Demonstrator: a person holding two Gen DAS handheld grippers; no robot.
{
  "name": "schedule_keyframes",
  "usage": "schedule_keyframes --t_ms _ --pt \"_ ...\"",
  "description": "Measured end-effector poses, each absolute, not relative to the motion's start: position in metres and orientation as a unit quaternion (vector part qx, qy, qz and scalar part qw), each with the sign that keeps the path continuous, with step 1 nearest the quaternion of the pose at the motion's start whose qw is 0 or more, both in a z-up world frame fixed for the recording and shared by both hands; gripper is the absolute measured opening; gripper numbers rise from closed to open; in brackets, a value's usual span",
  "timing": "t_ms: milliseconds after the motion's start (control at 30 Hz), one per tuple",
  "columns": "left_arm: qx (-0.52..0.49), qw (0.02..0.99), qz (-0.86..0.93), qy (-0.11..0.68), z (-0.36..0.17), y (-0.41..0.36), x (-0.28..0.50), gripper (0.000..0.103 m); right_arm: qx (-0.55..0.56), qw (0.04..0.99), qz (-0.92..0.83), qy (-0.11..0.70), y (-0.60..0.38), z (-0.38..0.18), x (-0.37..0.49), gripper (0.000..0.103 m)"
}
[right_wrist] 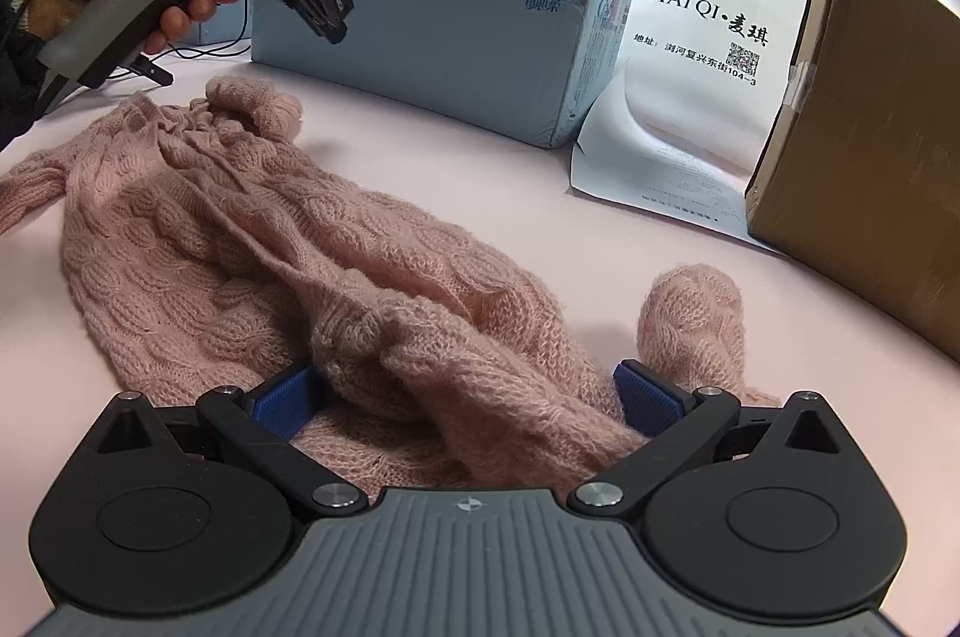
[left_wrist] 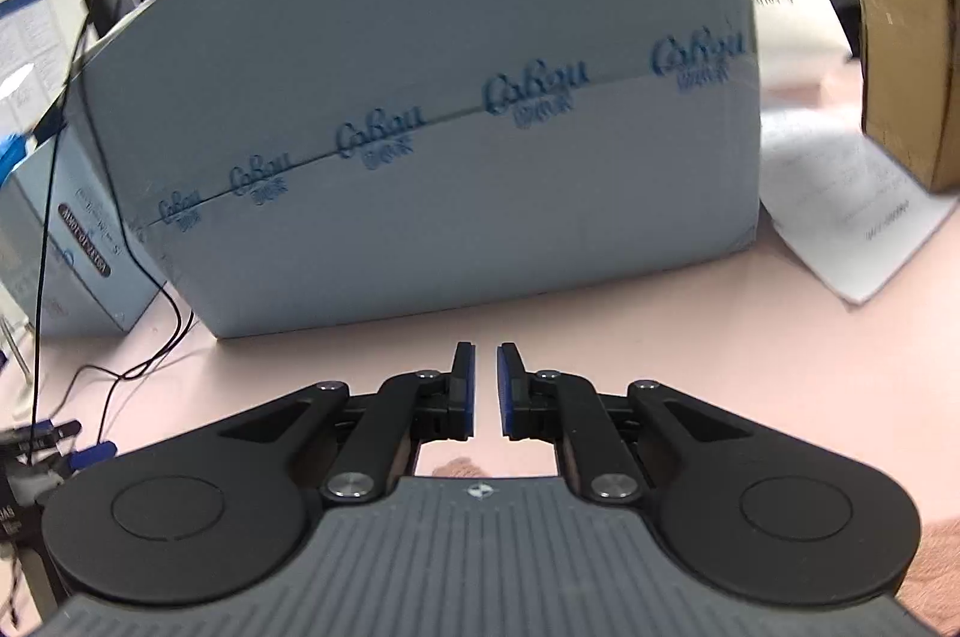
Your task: Fold clothes
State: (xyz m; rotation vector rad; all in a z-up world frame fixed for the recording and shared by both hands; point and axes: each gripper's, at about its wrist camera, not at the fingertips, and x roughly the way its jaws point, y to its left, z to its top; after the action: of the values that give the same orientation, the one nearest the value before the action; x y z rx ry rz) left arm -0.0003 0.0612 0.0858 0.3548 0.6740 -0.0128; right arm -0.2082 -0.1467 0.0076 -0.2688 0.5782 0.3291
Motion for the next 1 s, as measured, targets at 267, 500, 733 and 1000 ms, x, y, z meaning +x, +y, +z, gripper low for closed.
schedule_keyframes --t_ms 267,500,733,1000 --pt "0.213 0.893 0.008 0.396 0.066 0.072 0.003 0.083 -0.132 0.936 0.161 0.283 -0.146 0.008 -0.208 0.103" --pt "0.205 0.884 0.037 0.417 0.061 0.087 0.003 0.042 -0.132 0.936 0.161 0.283 -0.146 0.008 -0.207 0.103" --pt "0.203 0.883 0.032 0.422 0.052 0.084 -0.001 0.007 -0.132 0.936 0.160 0.283 -0.146 0.008 -0.208 0.103" --pt "0.200 0.909 0.004 0.366 0.075 0.063 -0.008 0.005 -0.131 0.936 0.160 0.284 -0.145 0.008 -0.208 0.103"
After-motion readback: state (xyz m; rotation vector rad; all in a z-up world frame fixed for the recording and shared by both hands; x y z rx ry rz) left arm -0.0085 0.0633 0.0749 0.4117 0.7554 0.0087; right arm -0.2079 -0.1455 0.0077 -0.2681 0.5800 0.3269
